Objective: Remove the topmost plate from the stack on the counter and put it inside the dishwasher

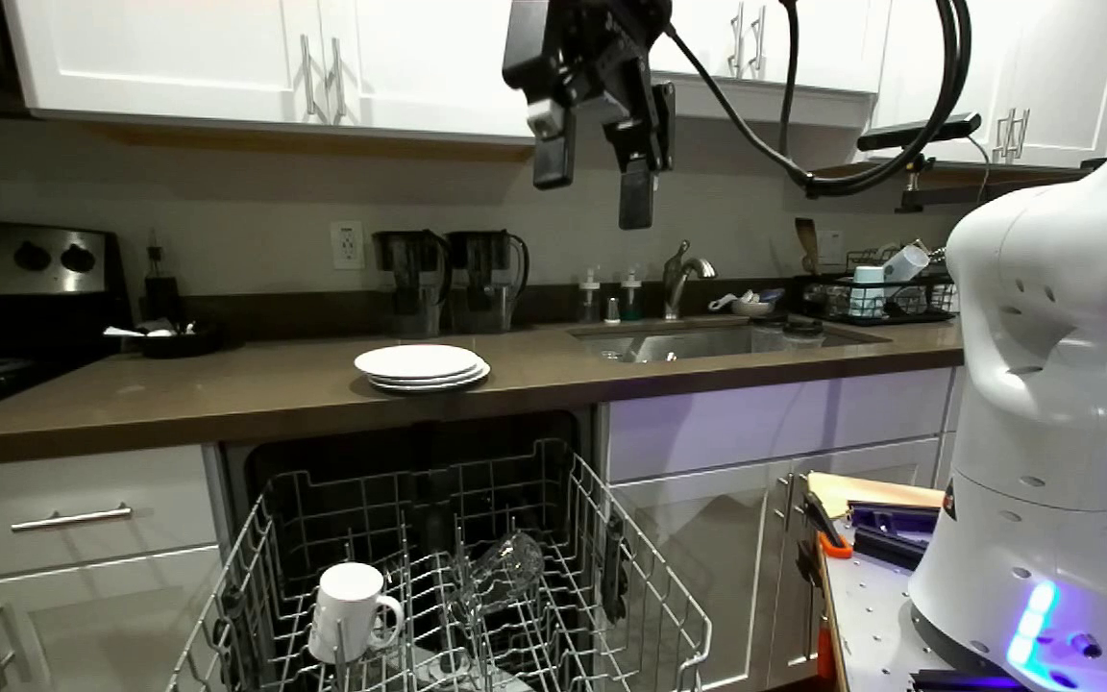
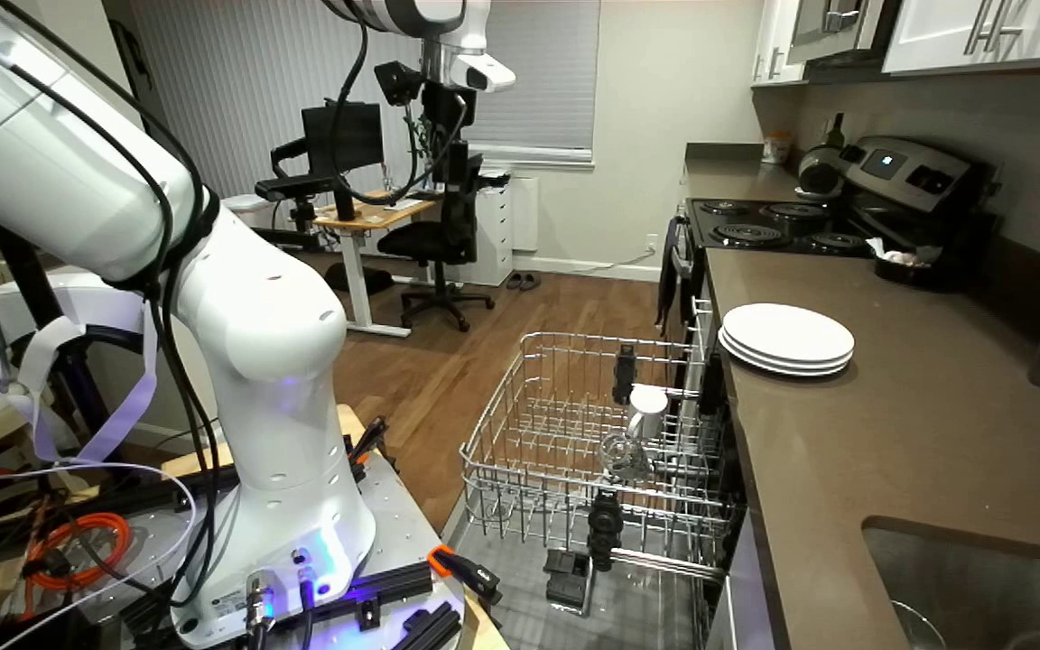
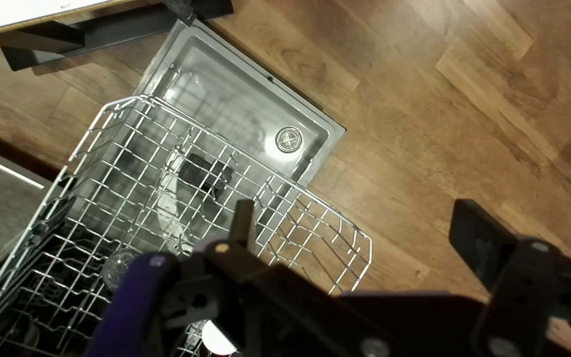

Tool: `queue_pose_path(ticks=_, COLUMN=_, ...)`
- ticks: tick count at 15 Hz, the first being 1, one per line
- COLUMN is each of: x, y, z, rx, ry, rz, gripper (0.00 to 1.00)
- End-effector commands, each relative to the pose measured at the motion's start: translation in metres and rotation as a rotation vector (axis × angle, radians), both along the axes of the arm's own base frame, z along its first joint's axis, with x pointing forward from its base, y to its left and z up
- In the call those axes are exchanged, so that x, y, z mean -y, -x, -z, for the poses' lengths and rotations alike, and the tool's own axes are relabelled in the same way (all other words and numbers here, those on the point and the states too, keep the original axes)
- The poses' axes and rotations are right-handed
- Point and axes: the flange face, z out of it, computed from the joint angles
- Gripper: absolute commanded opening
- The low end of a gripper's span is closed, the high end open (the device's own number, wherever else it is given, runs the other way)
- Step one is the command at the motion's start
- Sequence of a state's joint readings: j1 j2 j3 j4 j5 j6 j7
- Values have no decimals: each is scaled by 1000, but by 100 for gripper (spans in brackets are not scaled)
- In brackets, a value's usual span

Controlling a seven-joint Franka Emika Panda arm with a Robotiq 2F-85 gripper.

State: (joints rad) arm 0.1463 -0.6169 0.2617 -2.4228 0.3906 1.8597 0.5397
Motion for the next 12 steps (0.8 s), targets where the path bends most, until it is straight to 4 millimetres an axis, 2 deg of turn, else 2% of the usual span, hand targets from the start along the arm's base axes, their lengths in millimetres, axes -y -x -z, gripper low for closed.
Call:
queue_pose_path(ticks=1, x=0, y=0, z=-1, rx=-1, ry=0, rz=0, gripper=100)
queue_pose_path(ticks=3, x=0, y=0, z=-1, rx=-1, ry=0, rz=0, gripper=100)
queue_pose_path(ticks=7, x=16, y=-24, z=3, rx=5, ry=21, rz=10, gripper=100)
queue_pose_path(ticks=10, x=44, y=-61, z=9, rx=9, ry=45, rz=29, gripper=100)
queue_pose_path(ticks=12, x=70, y=-96, z=15, rx=19, ry=69, rz=27, gripper=100)
